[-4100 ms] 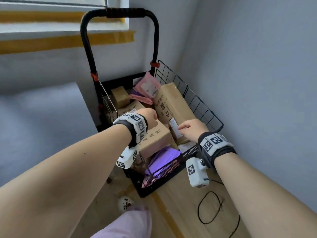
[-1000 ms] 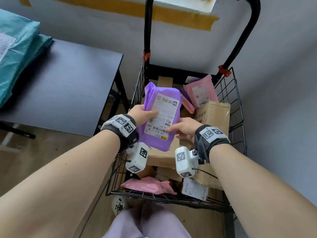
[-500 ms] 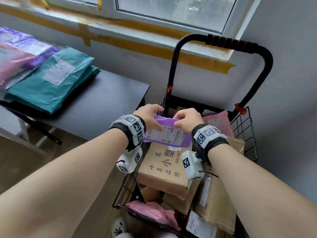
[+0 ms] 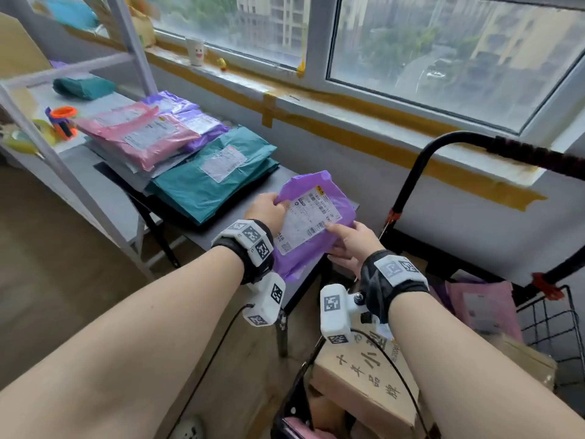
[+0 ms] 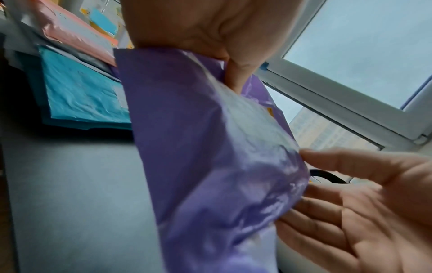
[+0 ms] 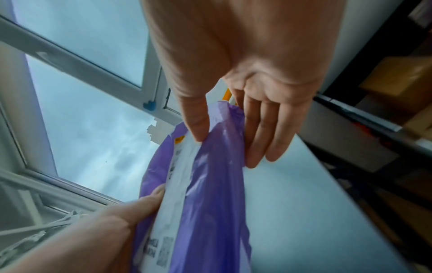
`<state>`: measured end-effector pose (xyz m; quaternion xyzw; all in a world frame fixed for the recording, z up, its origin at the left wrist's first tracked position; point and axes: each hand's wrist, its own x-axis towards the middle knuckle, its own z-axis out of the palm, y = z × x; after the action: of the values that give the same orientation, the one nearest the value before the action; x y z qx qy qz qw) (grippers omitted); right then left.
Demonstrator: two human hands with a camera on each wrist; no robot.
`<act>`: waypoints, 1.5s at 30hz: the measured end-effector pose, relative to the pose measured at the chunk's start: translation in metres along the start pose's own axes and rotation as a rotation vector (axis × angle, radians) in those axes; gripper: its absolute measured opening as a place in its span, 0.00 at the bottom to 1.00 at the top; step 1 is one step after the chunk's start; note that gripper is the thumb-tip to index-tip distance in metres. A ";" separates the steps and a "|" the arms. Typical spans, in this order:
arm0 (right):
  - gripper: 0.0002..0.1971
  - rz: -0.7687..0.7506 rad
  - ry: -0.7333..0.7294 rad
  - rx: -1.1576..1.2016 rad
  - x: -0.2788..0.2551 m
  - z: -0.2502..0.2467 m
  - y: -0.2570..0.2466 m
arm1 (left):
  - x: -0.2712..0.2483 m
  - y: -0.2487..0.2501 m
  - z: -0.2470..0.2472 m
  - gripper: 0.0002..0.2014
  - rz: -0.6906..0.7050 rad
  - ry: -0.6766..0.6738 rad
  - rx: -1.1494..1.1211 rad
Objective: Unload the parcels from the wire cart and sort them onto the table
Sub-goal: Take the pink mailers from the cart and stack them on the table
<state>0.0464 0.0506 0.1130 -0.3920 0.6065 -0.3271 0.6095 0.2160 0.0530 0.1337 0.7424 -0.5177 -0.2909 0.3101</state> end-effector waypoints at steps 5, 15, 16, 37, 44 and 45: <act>0.38 -0.006 -0.059 0.161 0.004 0.079 -0.020 | 0.034 -0.045 -0.065 0.14 -0.048 0.089 -0.142; 0.13 -0.050 -0.132 0.121 0.033 0.271 -0.056 | 0.112 -0.127 -0.196 0.13 -0.033 0.076 -0.108; 0.12 -0.053 -0.117 0.110 0.038 0.279 -0.060 | 0.119 -0.132 -0.204 0.13 -0.031 0.061 -0.081; 0.13 -0.291 0.152 -0.081 0.233 0.306 -0.185 | 0.335 -0.119 -0.254 0.03 0.064 -0.016 -0.005; 0.18 -0.382 0.120 -0.185 0.290 0.331 -0.236 | 0.407 -0.125 -0.285 0.17 0.036 0.072 0.043; 0.21 -0.381 0.118 -0.207 0.296 0.340 -0.244 | 0.417 -0.128 -0.294 0.18 0.027 0.092 0.036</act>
<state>0.4183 -0.2975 0.1693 -0.5399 0.5865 -0.3949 0.4567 0.6355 -0.2612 0.1771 0.7535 -0.5180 -0.2429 0.3239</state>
